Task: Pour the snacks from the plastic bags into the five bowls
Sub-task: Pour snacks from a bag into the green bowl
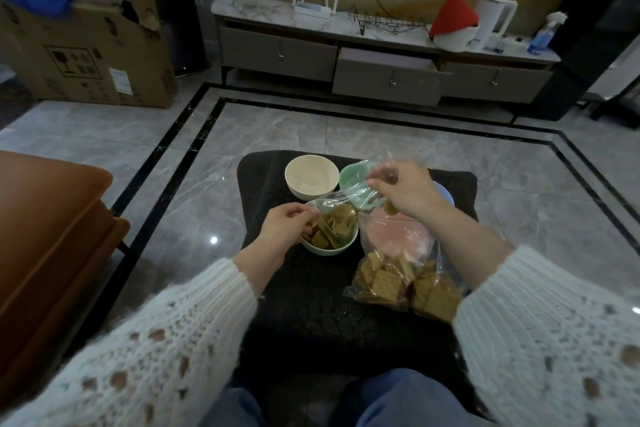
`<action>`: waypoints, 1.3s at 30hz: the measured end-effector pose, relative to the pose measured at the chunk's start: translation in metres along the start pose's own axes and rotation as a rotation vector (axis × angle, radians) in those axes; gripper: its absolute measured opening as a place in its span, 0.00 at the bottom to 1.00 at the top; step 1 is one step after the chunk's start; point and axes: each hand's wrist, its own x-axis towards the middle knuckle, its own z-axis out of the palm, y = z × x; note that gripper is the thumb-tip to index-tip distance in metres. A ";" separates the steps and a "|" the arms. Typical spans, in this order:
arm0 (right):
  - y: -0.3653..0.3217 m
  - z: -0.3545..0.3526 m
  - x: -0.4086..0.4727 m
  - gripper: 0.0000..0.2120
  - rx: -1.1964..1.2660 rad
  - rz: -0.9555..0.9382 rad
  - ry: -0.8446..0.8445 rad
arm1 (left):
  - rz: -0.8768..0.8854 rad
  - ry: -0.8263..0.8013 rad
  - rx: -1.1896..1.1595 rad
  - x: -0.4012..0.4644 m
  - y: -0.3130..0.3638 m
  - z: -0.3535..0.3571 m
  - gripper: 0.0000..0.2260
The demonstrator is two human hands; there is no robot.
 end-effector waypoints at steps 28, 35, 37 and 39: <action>-0.027 0.000 0.001 0.09 -0.086 -0.020 -0.118 | -0.043 -0.027 -0.038 0.003 -0.010 -0.013 0.06; -0.041 0.000 0.011 0.05 -0.117 -0.062 -0.114 | -0.015 0.035 -0.049 0.004 -0.005 -0.012 0.06; -0.036 0.012 0.010 0.11 -0.180 -0.049 -0.147 | -0.089 0.019 -0.037 0.003 -0.010 -0.012 0.05; -0.039 0.011 0.010 0.13 -0.205 -0.062 -0.137 | -0.090 0.001 -0.069 0.004 -0.011 -0.012 0.05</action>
